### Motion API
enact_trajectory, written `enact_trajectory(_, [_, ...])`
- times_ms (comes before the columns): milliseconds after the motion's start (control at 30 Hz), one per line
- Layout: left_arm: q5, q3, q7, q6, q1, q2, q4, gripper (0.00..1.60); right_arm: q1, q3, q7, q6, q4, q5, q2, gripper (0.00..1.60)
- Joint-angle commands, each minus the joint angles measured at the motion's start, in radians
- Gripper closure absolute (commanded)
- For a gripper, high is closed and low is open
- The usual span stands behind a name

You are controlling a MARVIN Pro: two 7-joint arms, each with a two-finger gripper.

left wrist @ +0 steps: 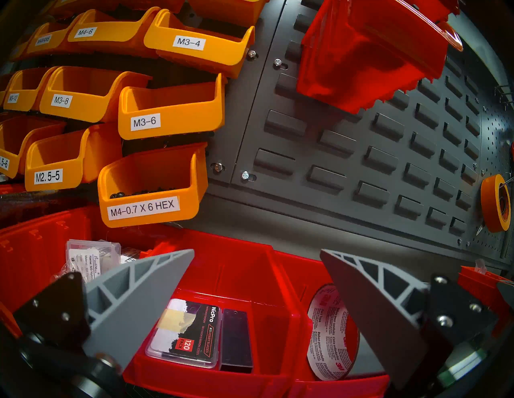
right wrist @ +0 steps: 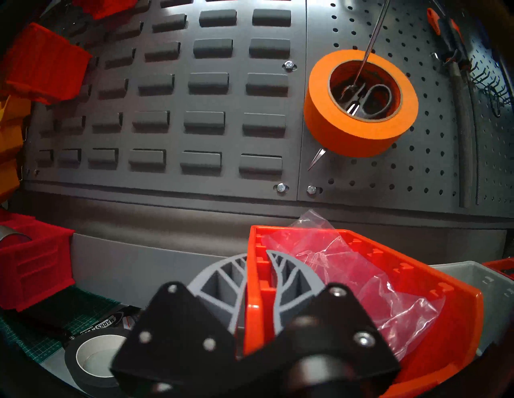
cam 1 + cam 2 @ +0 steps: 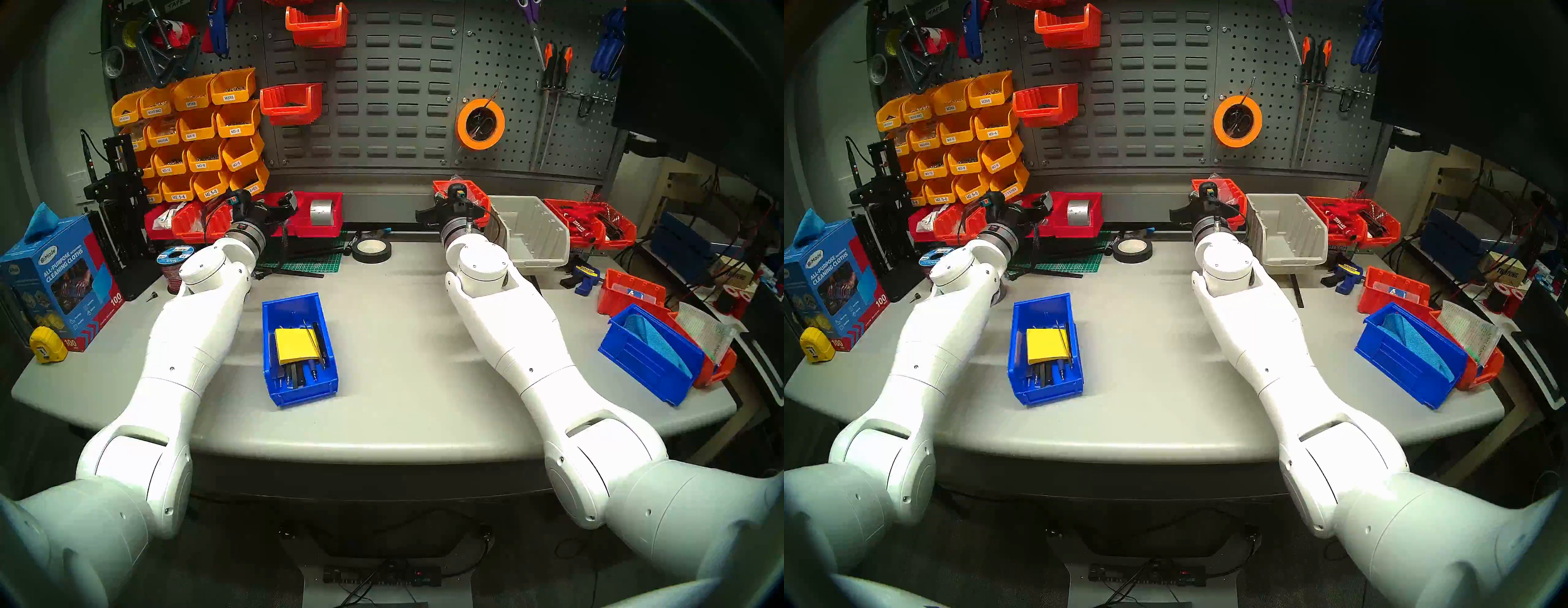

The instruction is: Hang all the unorganized tool boxes onto the wall

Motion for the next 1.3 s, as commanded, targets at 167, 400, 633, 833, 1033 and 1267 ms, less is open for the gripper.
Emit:
enact_trajectory(167, [0.001, -0.001, 0.001, -0.001, -0.018, -0.001, -0.011, 0.00, 0.034, 0.013, -0.002, -0.006, -0.080, -0.006, 0.013, 1.60])
enact_trajectory(400, [0.001, -0.001, 0.001, -0.001, -0.018, -0.001, -0.011, 0.00, 0.048, 0.010, 0.015, -0.015, -0.024, -0.012, 0.027, 1.60])
enact_trajectory(633, [0.001, -0.001, 0.001, -0.001, -0.018, -0.001, -0.011, 0.00, 0.064, 0.018, 0.029, -0.023, -0.003, -0.013, 0.027, 1.60])
enact_trajectory(833, [0.001, -0.001, 0.001, -0.001, -0.018, -0.001, -0.011, 0.00, 0.072, 0.023, 0.036, -0.026, 0.005, -0.012, 0.025, 1.60])
enact_trajectory(1033, [0.001, -0.001, 0.001, -0.001, -0.018, -0.001, -0.011, 0.00, 0.078, 0.032, 0.035, -0.024, 0.005, -0.005, 0.017, 1.60])
enact_trajectory(1267, [0.001, -0.001, 0.001, -0.001, -0.018, -0.001, -0.011, 0.00, 0.111, 0.047, 0.035, -0.031, 0.073, 0.004, 0.010, 1.60])
